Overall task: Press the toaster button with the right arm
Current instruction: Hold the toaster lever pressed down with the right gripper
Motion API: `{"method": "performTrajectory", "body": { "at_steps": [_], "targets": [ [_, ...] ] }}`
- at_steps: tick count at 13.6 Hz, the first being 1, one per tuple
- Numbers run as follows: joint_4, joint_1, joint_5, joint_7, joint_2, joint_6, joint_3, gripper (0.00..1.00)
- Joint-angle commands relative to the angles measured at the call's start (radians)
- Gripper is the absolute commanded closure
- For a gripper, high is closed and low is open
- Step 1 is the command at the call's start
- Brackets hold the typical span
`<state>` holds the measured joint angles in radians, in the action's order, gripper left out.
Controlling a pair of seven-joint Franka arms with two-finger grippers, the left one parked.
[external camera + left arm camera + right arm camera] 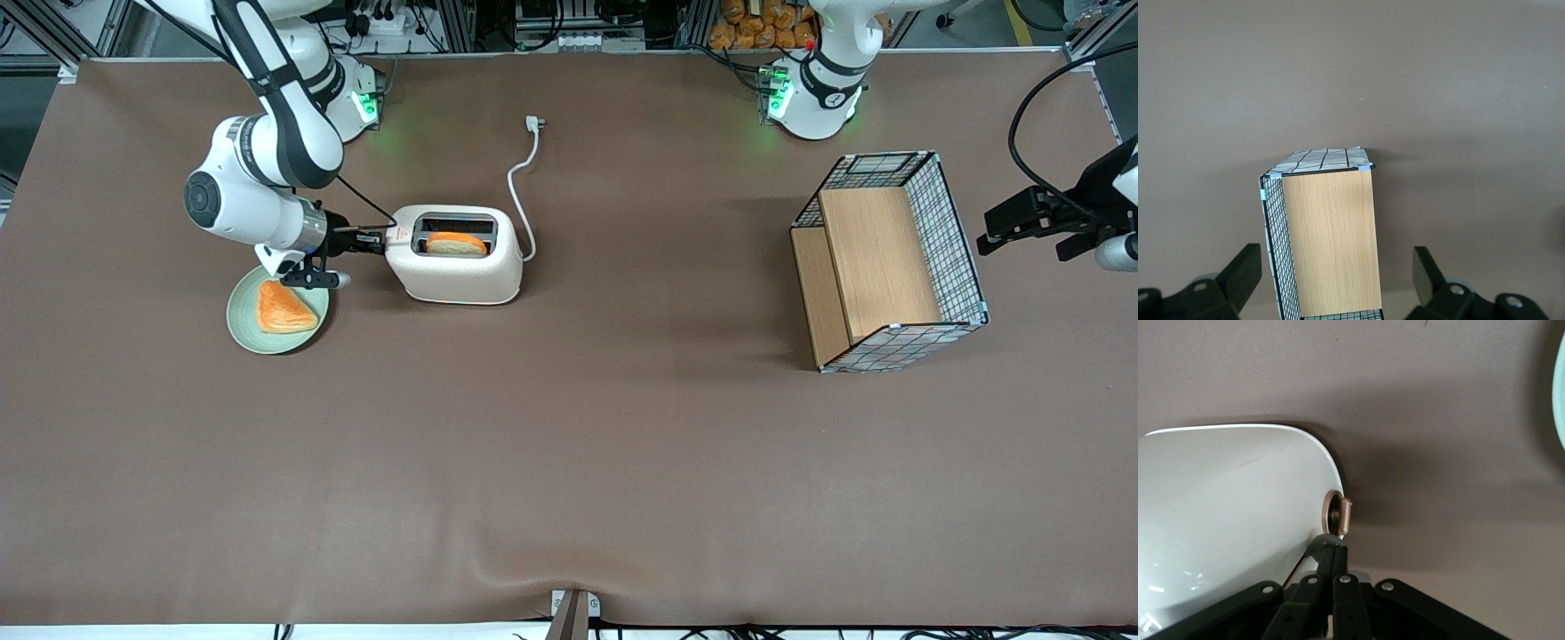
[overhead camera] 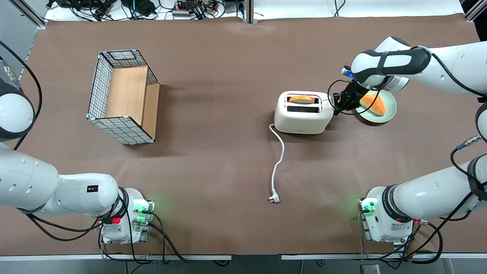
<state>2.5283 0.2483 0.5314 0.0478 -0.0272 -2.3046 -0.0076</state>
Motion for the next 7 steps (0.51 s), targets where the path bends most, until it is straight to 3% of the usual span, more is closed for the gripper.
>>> {"method": "performTrajectory", "body": {
  "at_steps": [1,7],
  "targets": [
    [0.026,0.029,0.039,0.112,-0.056,-0.133,-0.006,1.00],
    [0.026,0.045,0.062,0.115,-0.071,-0.154,-0.006,1.00]
  ]
}}
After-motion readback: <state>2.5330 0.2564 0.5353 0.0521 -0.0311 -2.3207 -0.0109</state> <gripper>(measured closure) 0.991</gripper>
